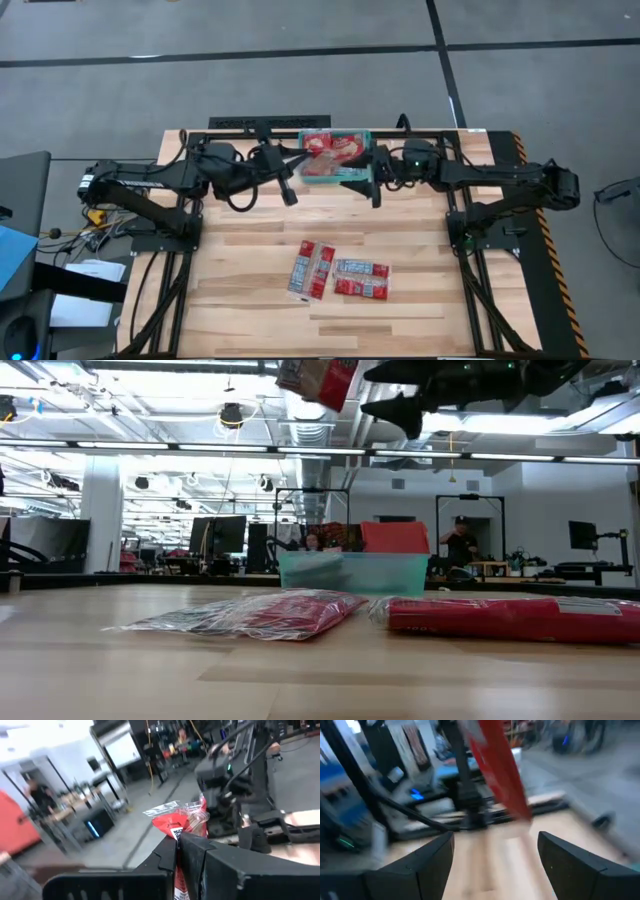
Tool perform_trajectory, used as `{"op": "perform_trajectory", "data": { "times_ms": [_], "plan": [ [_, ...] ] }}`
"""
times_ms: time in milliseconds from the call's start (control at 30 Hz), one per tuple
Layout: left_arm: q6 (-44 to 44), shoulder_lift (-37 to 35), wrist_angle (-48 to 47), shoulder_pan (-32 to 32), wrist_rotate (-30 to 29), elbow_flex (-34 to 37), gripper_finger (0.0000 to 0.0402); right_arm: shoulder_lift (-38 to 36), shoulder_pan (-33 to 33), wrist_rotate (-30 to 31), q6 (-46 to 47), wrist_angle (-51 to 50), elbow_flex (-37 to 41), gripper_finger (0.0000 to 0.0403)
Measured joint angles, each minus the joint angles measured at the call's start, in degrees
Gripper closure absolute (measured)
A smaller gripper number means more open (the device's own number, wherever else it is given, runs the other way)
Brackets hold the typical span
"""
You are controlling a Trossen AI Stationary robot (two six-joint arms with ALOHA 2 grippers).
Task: Sort popcorn bags into baskets
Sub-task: Put the bottom red popcorn bag into the green bin
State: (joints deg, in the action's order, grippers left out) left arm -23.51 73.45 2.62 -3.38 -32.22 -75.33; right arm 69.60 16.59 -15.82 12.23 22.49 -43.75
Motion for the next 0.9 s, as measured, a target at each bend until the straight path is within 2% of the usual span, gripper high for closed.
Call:
{"op": "perform_trajectory", "data": {
  "times_ms": [267,367,433,733,900],
  "plan": [
    [-13.17,0.0,6.89,0.0,2.83,0.0,0.0401,0.0,5.46,-18.52,32.84,3.96,-0.01,0.0092],
    [-17.91,0.0,7.74,-0.02,3.66,-0.01,0.0401,-0.01,7.39,-19.38,47.37,5.17,-0.09,0.0093],
    [-21.64,0.0,7.16,-0.02,4.19,0.0,0.0401,0.0,8.49,-19.34,53.48,5.01,-0.09,0.0093],
    [-32.87,0.59,4.94,-0.04,6.93,-0.02,0.0401,0.0,12.97,-19.92,74.45,16.09,-0.11,0.0093],
    [-39.15,1.75,5.24,-0.02,6.46,-0.13,0.0401,0.02,14.25,-20.29,78.78,16.7,-0.11,0.0093]
  ]
}}
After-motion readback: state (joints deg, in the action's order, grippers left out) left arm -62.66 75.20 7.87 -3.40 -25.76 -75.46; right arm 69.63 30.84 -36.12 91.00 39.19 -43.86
